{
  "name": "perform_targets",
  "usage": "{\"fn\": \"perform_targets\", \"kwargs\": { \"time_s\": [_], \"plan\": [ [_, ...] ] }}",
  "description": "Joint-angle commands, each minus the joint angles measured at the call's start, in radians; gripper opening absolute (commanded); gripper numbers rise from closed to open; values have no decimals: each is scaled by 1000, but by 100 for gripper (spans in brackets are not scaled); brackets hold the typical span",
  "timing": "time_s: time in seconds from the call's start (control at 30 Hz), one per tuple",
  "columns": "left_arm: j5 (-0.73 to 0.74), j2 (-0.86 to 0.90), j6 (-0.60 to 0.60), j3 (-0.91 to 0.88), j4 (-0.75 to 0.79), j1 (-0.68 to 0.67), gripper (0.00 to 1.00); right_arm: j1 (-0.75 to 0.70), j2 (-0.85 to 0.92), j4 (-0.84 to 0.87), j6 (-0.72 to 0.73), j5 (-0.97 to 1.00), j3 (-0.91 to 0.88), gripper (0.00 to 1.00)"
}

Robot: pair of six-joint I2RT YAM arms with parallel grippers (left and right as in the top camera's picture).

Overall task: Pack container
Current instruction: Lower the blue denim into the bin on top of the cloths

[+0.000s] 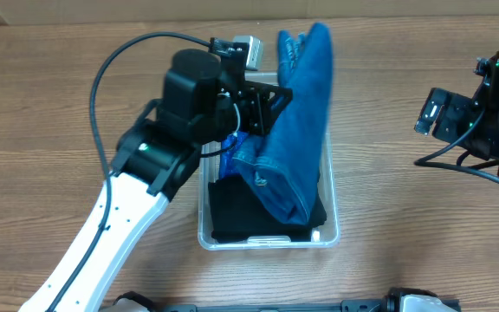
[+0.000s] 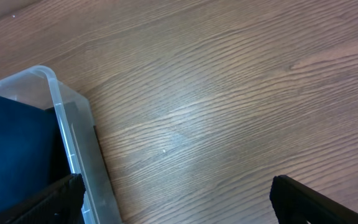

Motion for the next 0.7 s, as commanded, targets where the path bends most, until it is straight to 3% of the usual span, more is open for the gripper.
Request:
{"fn": "perform_targets", "kwargs": {
  "time_s": [0.0, 0.17, 0.3, 0.47, 0.6, 0.67],
  "plan": [
    [-141, 13, -132, 30, 42, 5, 4, -3, -2, 2, 1, 7, 0, 100],
    [-131, 113, -151, -19, 61, 5, 4, -3, -2, -1, 1, 7, 0, 100],
    [-33, 108, -150, -18, 220, 5, 4, -3, -2, -1, 1, 7, 0, 100],
    [-24, 43, -183, -18, 332, 5, 4, -3, -2, -1, 1, 7, 0, 100],
    [-25, 32, -242, -18, 265, -19, 4, -3, -2, -2, 1, 7, 0, 100],
    [-103, 43, -238, -19, 92, -42, 4, -3, -2, -2, 1, 7, 0, 100]
  ]
}}
